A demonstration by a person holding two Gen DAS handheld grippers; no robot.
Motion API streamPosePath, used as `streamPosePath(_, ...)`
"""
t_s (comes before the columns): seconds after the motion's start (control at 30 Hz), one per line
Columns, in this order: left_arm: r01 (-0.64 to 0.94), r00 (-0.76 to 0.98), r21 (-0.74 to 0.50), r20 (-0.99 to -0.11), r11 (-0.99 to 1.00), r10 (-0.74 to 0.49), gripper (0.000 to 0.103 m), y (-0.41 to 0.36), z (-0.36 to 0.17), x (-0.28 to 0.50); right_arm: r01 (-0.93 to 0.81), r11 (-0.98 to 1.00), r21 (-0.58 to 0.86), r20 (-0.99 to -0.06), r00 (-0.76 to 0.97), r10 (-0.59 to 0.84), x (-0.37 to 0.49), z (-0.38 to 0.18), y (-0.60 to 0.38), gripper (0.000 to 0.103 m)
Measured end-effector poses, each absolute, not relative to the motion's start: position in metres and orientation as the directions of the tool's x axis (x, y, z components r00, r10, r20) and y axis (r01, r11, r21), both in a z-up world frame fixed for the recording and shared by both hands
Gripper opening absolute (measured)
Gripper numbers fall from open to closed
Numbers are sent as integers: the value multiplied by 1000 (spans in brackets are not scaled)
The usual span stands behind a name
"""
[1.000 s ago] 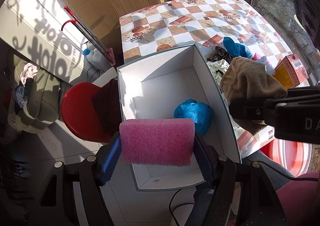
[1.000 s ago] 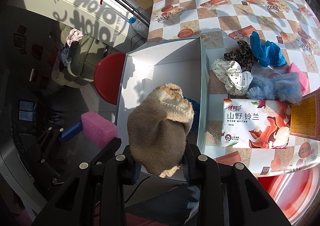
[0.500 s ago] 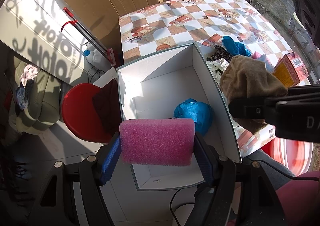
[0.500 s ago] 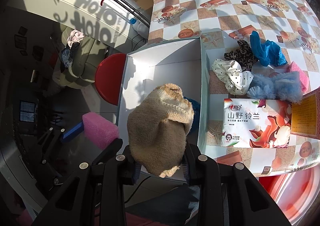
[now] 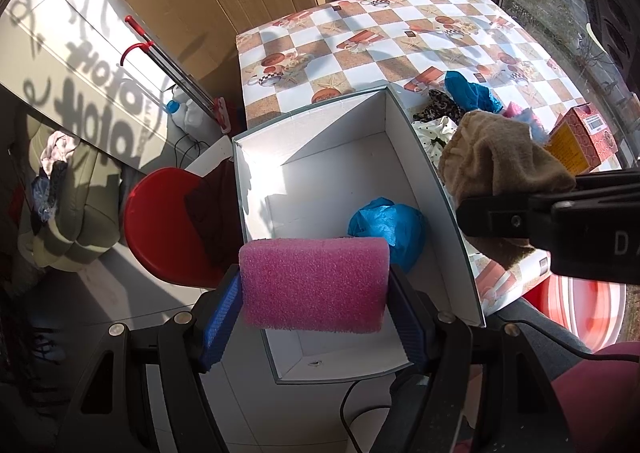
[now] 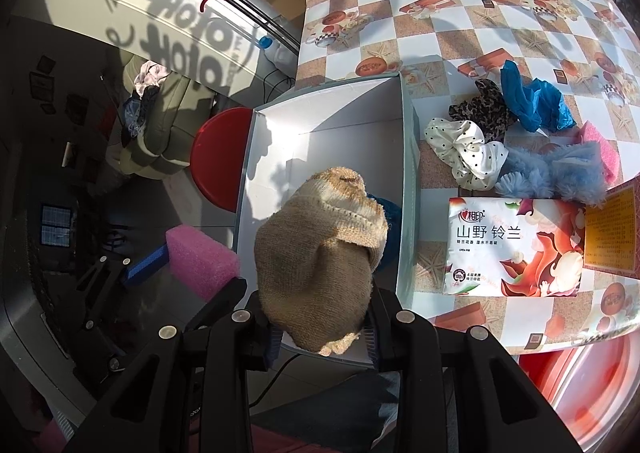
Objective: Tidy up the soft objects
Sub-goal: 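Carry the pink sponge and beige sock over the white box with both tools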
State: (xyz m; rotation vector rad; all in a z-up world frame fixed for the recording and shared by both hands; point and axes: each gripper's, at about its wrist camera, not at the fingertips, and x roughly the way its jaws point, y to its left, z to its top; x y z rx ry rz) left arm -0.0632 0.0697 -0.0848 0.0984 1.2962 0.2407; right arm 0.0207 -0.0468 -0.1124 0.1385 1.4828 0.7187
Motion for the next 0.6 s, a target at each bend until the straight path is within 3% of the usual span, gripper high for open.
streamPosePath(0.6,-197,221,154,-955,968,197,73,98,-101,-62,-363,793,488,-867,-96,490,20,-117,-24,35)
